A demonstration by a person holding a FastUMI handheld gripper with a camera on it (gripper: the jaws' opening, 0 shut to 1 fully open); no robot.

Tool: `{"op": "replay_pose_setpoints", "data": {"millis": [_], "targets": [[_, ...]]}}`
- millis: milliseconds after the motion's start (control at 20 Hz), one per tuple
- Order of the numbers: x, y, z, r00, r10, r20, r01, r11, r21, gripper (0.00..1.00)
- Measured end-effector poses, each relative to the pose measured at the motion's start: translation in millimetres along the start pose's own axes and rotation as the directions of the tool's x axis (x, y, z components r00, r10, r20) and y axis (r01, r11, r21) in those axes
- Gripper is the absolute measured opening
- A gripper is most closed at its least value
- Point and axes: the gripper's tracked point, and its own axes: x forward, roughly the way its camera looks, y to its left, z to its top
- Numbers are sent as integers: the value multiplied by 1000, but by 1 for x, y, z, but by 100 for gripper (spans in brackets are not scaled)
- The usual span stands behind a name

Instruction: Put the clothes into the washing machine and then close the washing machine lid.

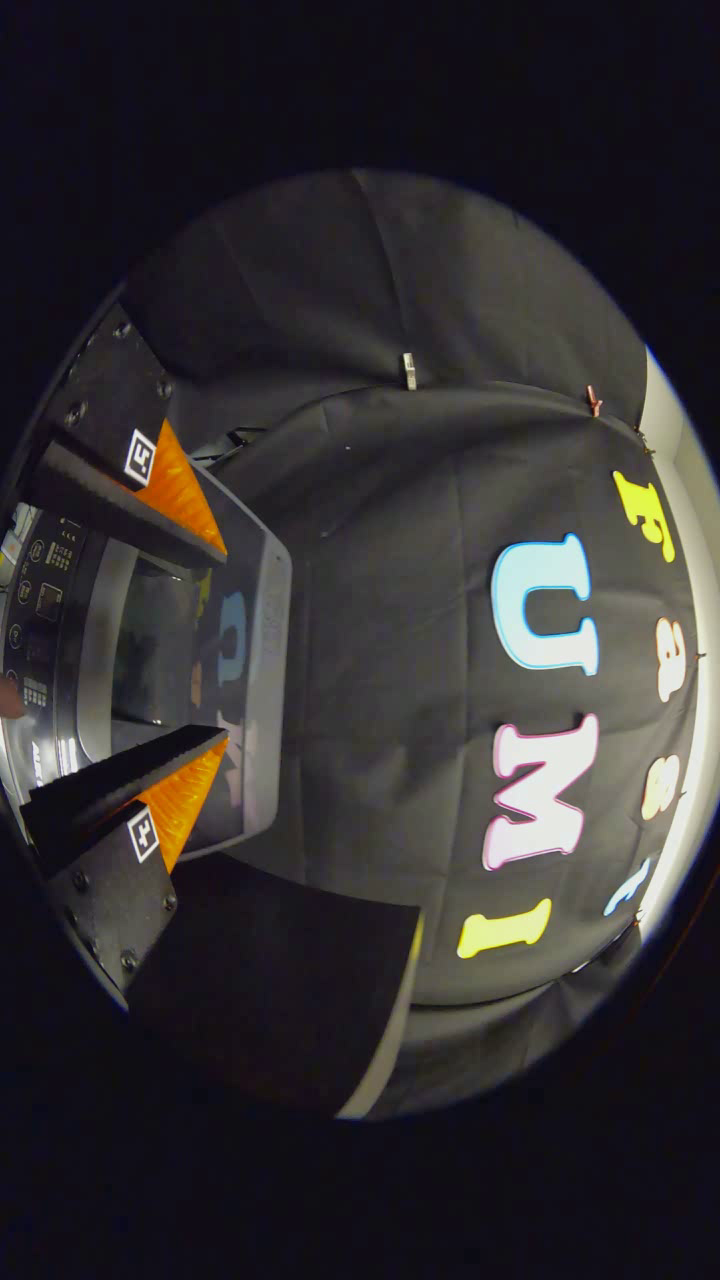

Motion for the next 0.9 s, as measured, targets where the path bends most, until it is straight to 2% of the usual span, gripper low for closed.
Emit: {"op": "replay_pose_setpoints", "data": {"millis": [550, 900], "targets": [[-74, -8, 114, 980, -37, 193, 33, 999, 21, 100], [-144, -51, 164, 953, -106, 284, 89, 993, 74, 99]]}}
